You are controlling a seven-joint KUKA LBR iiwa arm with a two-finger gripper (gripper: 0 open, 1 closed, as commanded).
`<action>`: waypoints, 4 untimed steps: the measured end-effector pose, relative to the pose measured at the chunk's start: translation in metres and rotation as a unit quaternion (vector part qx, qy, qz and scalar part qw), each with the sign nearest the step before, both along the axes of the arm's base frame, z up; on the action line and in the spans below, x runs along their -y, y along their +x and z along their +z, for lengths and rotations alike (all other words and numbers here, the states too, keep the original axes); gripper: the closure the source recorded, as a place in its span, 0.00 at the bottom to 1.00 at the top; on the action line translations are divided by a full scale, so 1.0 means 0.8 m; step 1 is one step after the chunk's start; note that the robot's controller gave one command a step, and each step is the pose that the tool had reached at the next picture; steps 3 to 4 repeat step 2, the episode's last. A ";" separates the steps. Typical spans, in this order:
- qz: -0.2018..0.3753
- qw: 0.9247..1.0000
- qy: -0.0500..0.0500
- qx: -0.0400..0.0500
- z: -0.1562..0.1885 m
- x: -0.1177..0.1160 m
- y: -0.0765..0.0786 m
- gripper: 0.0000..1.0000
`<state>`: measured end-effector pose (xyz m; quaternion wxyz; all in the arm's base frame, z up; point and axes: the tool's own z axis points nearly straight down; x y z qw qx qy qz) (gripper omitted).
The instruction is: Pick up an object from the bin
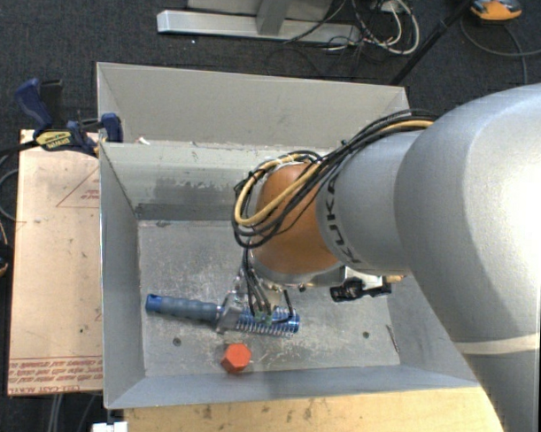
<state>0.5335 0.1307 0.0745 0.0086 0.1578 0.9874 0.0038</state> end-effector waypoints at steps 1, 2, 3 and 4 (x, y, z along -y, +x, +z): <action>0.015 1.000 -0.001 -0.006 0.150 -0.006 0.000 1.00; 0.166 0.986 -0.004 -0.006 0.292 0.049 -0.044 1.00; 0.166 0.986 -0.004 -0.006 0.292 0.049 -0.044 1.00; 0.166 0.986 -0.004 -0.006 0.292 0.049 -0.044 1.00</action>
Offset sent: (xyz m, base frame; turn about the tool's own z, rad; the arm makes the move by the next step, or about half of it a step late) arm -0.0017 0.0037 0.1161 -0.0293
